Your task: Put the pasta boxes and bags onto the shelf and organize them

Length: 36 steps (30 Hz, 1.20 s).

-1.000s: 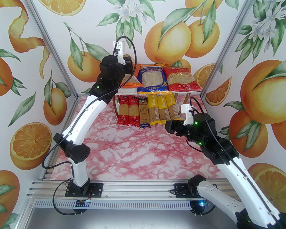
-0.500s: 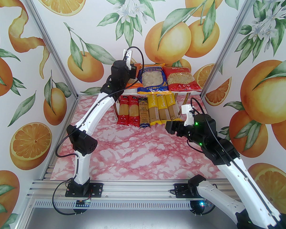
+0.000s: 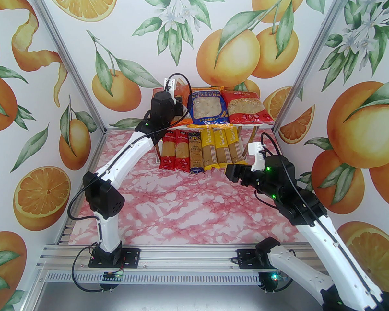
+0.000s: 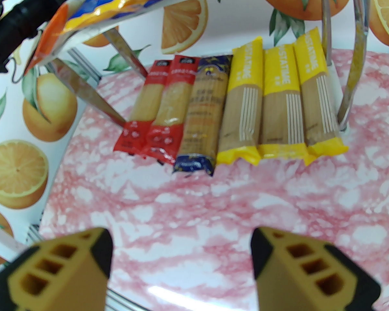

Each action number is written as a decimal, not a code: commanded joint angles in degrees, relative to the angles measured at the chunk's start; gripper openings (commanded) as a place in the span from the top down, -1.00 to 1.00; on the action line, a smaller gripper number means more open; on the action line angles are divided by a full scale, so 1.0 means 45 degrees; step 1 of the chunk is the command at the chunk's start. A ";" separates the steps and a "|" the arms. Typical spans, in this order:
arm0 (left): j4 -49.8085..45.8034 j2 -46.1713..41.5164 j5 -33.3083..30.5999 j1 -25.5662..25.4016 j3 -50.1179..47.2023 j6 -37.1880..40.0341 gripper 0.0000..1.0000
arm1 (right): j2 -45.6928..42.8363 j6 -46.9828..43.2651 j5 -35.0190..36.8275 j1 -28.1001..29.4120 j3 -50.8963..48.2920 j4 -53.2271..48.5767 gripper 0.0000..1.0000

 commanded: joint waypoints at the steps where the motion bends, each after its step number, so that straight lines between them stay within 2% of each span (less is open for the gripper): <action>1: -0.0187 -0.0067 0.0434 0.0050 -0.0941 0.0085 0.33 | -0.0088 0.0262 0.0159 -0.0055 -0.0122 0.0021 -0.50; 5: 0.0710 -0.0108 0.1066 0.0051 -0.1309 0.0501 0.14 | -0.0168 0.0360 0.0186 -0.0057 -0.0152 -0.0045 -0.50; 8: 0.0283 0.0210 0.1370 0.0050 -0.0715 0.0872 0.10 | -0.0292 0.0446 0.0264 -0.0052 -0.0207 -0.0060 -0.50; 12: -0.0882 0.0697 0.1506 0.0052 0.0424 0.1322 0.11 | -0.0384 0.0501 0.0310 -0.0042 -0.0177 -0.0128 -0.50; 21: -0.0791 -0.0275 0.2251 0.0127 0.0586 0.1088 0.09 | -0.0362 0.0566 0.0371 -0.0047 -0.0014 -0.0235 -0.52; 30: 0.1158 -0.2145 0.4107 0.0363 0.0767 0.1225 0.09 | -0.0211 0.0676 0.0264 -0.0043 -0.0048 0.0070 -0.52; 33: 0.1847 -0.2675 0.4053 0.0552 0.0844 0.1114 0.08 | -0.0145 0.0687 0.0174 -0.0058 -0.0035 0.0195 -0.52; 36: 0.1141 -0.2712 0.3321 0.0871 0.1525 0.1029 0.17 | -0.0052 0.0722 0.0103 -0.0047 -0.0035 0.0305 -0.51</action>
